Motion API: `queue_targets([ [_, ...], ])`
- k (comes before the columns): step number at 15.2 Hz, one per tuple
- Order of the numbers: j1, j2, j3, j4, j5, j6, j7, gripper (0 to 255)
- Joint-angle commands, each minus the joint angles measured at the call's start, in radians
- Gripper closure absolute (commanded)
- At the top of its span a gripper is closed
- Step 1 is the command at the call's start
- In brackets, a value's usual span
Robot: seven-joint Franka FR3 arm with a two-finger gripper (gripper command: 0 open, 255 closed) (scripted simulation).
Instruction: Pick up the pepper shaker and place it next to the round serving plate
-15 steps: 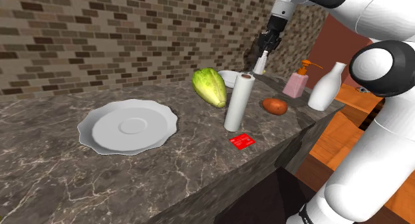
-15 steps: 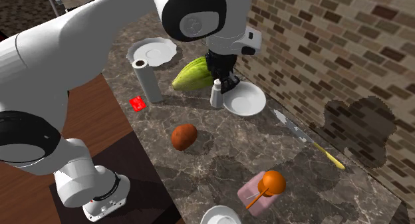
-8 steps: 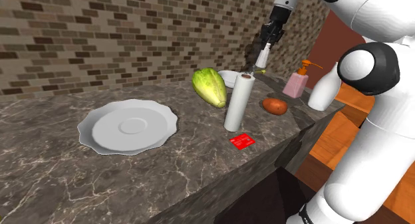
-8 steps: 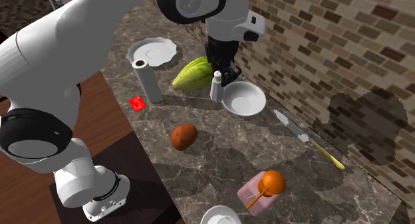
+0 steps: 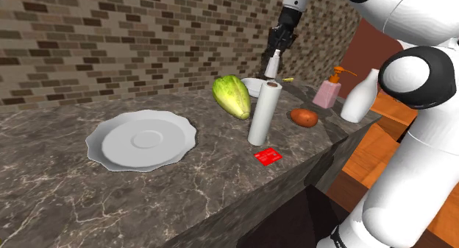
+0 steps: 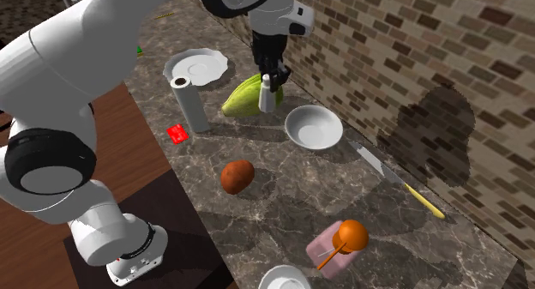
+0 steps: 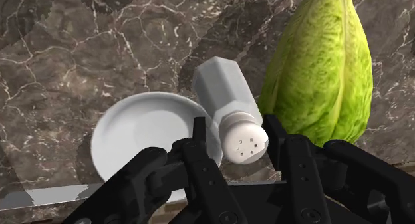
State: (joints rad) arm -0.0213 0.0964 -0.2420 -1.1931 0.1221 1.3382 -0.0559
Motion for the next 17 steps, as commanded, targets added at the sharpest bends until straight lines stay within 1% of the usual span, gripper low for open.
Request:
queue_targets([
  [1, 0.028, -0.004, 0.021, -0.025, -0.006, 0.027, 0.046, 255],
  [5, 0.081, 0.016, 0.061, -0.032, -0.013, 0.062, 0.134, 255],
  [9, 0.131, 0.055, 0.098, -0.011, -0.018, 0.087, 0.219, 255],
  [13, 0.179, 0.115, 0.131, 0.041, -0.022, 0.103, 0.299, 255],
  [17, 0.227, 0.199, 0.16, 0.13, -0.028, 0.103, 0.376, 255],
])
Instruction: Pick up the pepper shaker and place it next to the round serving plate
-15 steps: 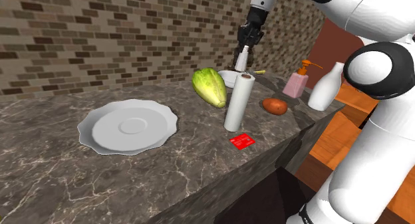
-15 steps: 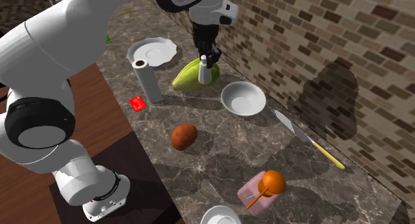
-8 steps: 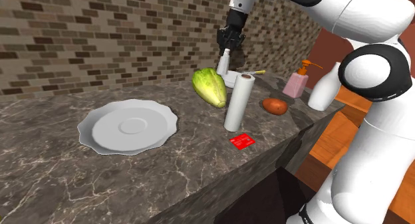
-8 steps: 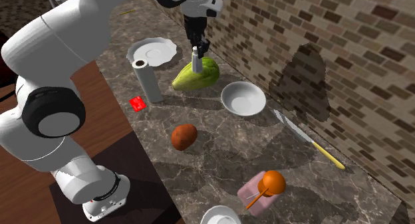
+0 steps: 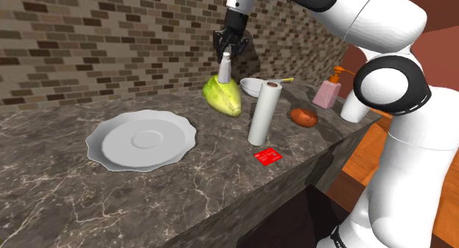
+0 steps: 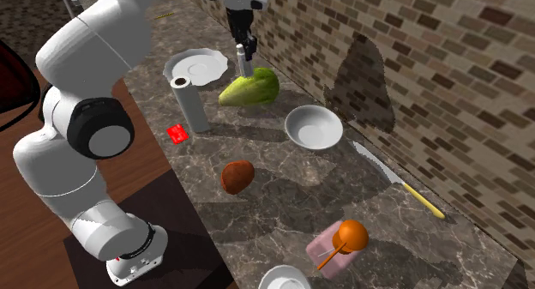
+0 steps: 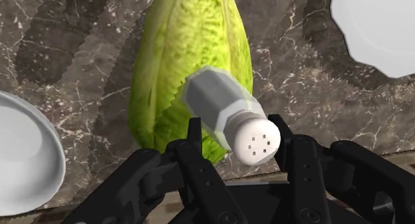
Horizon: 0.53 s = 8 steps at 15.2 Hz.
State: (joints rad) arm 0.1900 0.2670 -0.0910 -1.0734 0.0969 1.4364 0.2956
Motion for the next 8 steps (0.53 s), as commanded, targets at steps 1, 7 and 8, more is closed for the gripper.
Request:
queue_targets([
  [1, 0.028, 0.053, 0.015, 0.04, -0.004, 0.001, 0.043, 255],
  [7, 0.098, 0.243, 0.043, 0.278, -0.013, -0.04, 0.146, 255],
  [8, 0.1, 0.222, 0.042, 0.228, -0.014, -0.011, 0.144, 255],
])
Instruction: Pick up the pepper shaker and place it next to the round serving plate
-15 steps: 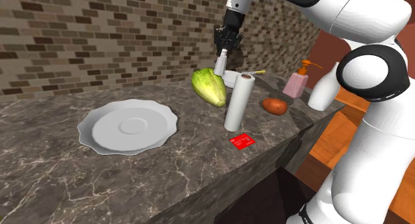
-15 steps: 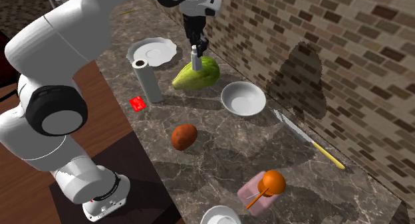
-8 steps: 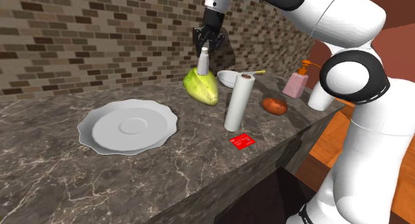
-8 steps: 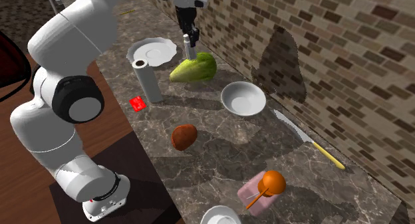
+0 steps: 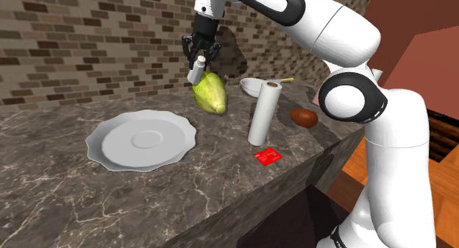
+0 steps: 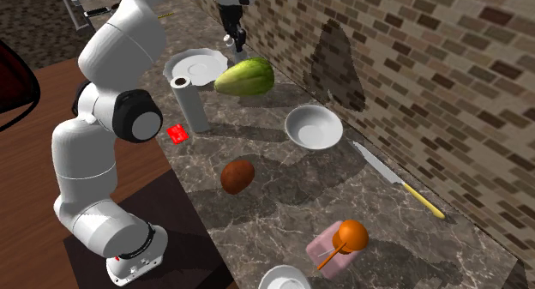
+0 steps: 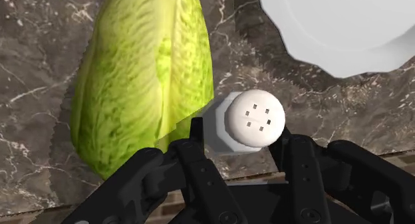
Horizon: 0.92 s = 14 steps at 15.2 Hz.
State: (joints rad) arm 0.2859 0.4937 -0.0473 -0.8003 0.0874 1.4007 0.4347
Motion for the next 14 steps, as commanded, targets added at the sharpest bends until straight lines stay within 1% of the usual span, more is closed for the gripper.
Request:
queue_targets([
  [1, 0.006, -0.022, -0.002, -0.088, -0.005, 0.05, 0.003, 255],
  [7, 0.013, -0.091, -0.004, -0.282, -0.009, 0.175, -0.003, 255],
  [12, 0.016, -0.124, -0.004, -0.401, -0.01, 0.261, -0.007, 255],
  [14, 0.017, -0.131, -0.004, -0.432, -0.01, 0.285, -0.009, 255],
])
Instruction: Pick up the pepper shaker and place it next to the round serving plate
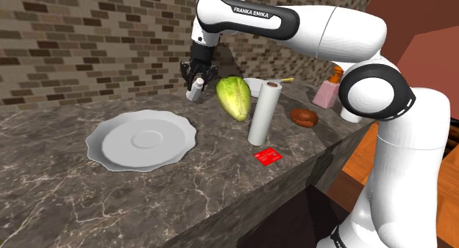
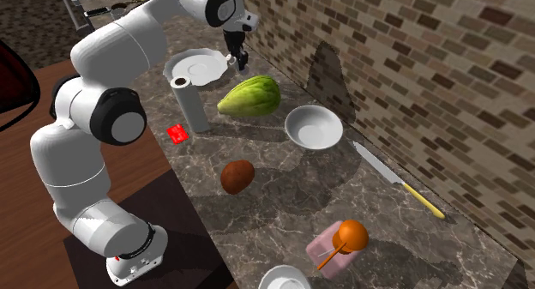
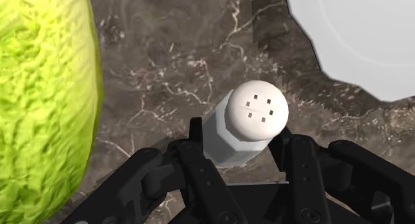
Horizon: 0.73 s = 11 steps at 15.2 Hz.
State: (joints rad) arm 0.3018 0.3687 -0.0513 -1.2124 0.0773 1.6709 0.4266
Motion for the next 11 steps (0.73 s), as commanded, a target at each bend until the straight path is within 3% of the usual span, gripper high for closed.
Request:
queue_targets([
  [1, 0.001, -0.006, 0.0, -0.02, 0.0, 0.015, -0.001, 255],
  [8, 0.001, -0.006, 0.0, -0.02, 0.0, 0.015, -0.001, 255],
  [9, 0.001, -0.006, 0.0, -0.02, 0.0, 0.015, -0.001, 0],
  [11, 0.001, -0.006, 0.0, -0.02, 0.0, 0.015, -0.001, 0],
])
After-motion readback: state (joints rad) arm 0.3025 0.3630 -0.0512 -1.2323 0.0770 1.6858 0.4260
